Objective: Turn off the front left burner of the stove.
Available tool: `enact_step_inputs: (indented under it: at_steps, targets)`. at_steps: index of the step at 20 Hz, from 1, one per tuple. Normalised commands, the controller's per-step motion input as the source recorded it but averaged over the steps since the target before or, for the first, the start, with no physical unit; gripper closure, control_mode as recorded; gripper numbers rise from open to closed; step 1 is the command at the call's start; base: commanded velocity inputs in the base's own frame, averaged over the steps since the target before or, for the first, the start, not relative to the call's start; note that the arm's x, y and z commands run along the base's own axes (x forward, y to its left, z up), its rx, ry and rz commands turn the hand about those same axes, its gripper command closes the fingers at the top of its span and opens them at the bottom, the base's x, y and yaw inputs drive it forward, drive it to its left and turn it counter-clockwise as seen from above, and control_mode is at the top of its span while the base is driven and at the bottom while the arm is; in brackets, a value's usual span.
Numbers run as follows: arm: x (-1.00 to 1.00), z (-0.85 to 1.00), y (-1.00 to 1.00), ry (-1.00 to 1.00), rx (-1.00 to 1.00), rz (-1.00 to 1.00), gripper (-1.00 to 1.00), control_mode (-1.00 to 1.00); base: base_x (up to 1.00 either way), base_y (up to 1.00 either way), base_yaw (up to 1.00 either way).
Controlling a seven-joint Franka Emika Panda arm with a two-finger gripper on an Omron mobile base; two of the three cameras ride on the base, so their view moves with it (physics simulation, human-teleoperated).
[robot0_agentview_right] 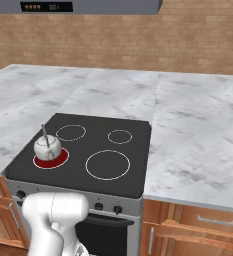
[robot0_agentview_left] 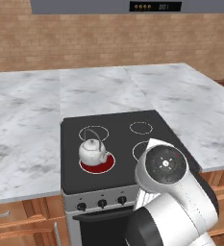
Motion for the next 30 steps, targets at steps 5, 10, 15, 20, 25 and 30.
enact_step_inputs:
  at_steps: [5,10,15,20,25,30]
  targets:
    - [0.0,-0.54,0.29,-0.26,-0.17,0.12,-1.0,-1.0,0.0,0.0,0.0]
    - [0.0,-0.52,0.1,-0.27,-0.06,0.04,-1.0,-1.0,0.0,0.0,0.0]
    - [0.0,-0.57,0.13,-0.24,0.0,0.0,-1.0,-1.0,0.0,0.0,0.0]
    - [0.02,-0.54,0.01,-0.2,0.0,0.0,-1.0,-1.0,0.0,0.0,0.0]
    - [0.04,-0.53,0.0,-0.21,0.0,0.0,-1.0,-1.0,0.0,0.0,0.0]
    - [0.05,-0.39,0.0,-0.16,0.0,0.0,-1.0,-1.0,0.0,0.0,0.0]
